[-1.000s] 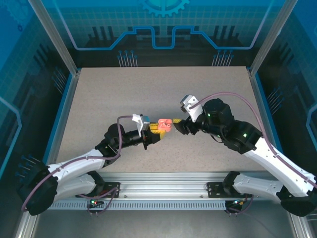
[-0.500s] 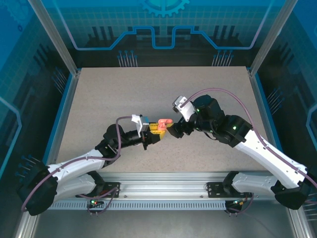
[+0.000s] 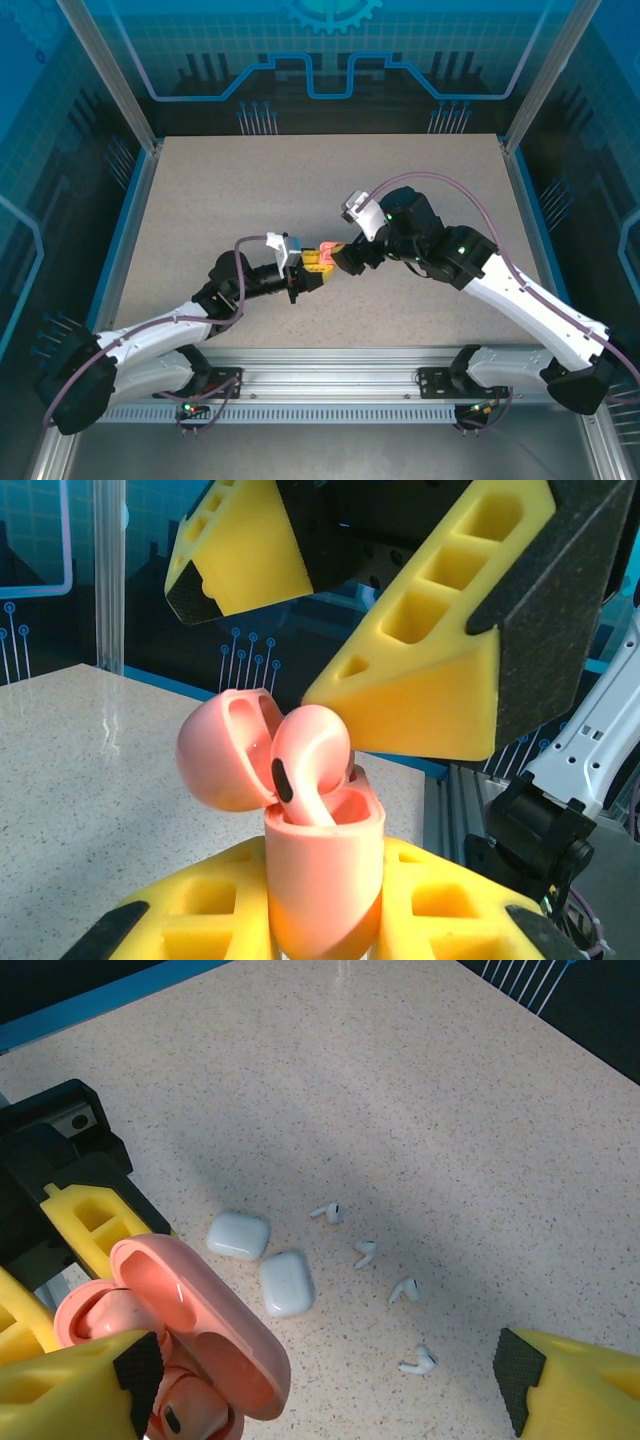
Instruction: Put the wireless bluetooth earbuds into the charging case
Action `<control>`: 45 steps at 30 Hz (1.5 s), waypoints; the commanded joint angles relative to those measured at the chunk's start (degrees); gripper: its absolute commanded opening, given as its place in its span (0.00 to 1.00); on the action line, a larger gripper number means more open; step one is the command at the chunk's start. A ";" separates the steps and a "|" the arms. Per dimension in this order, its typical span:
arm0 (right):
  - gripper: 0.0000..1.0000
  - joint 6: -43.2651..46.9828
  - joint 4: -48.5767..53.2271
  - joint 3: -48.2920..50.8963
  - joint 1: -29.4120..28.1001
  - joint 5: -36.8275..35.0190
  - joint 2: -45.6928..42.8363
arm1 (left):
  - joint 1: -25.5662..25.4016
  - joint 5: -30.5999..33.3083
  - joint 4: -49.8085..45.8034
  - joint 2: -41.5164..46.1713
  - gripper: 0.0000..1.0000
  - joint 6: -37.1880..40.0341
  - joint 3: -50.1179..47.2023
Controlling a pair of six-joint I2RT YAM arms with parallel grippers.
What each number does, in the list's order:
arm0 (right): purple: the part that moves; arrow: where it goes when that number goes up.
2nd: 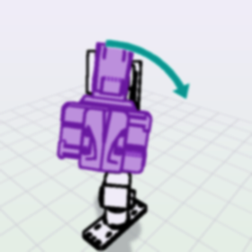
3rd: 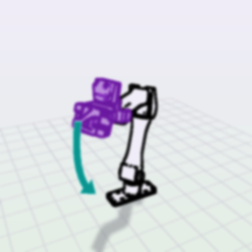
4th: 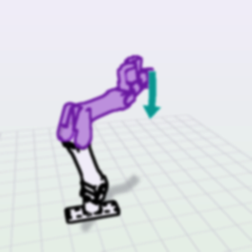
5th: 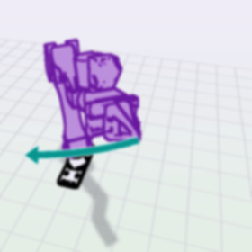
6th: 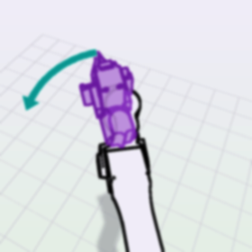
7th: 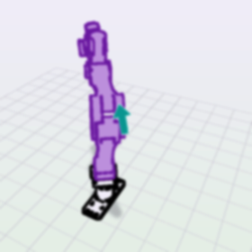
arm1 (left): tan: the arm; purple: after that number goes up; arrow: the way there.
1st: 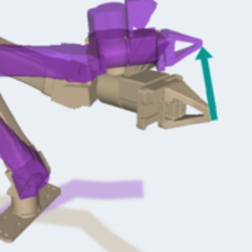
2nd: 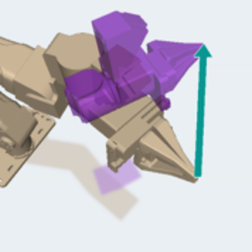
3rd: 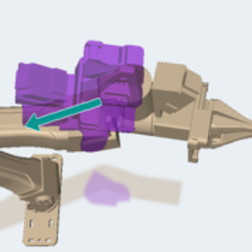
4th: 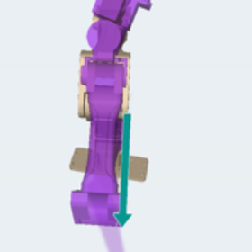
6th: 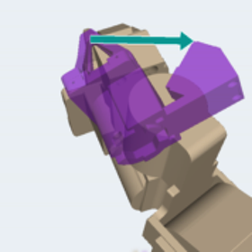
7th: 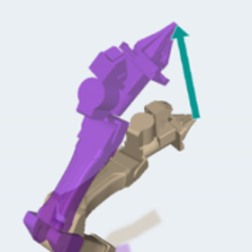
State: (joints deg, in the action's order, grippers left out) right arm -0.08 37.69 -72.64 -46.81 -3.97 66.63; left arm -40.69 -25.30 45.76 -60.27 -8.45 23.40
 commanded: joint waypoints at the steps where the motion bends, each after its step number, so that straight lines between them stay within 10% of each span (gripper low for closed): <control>1: 0.90 -0.81 -0.09 -1.71 0.66 1.73 0.31 | -0.42 -1.35 2.56 1.03 0.04 1.77 -0.40; 15: 0.92 -1.14 0.50 -1.34 1.33 0.71 -3.09 | -0.36 -1.22 2.17 1.27 0.04 1.94 -0.47; 27: 1.00 -18.09 -6.82 7.34 16.68 36.67 -8.92 | -0.39 -2.38 7.40 -0.35 0.03 -0.08 -0.38; 45: 0.77 -19.68 -10.92 5.22 12.27 48.58 -0.46 | -0.43 -1.64 7.88 -1.80 0.03 -0.96 1.37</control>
State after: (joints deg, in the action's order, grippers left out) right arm -20.43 27.38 -64.71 -33.69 41.54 65.76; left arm -40.69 -26.81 51.79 -61.89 -9.10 23.42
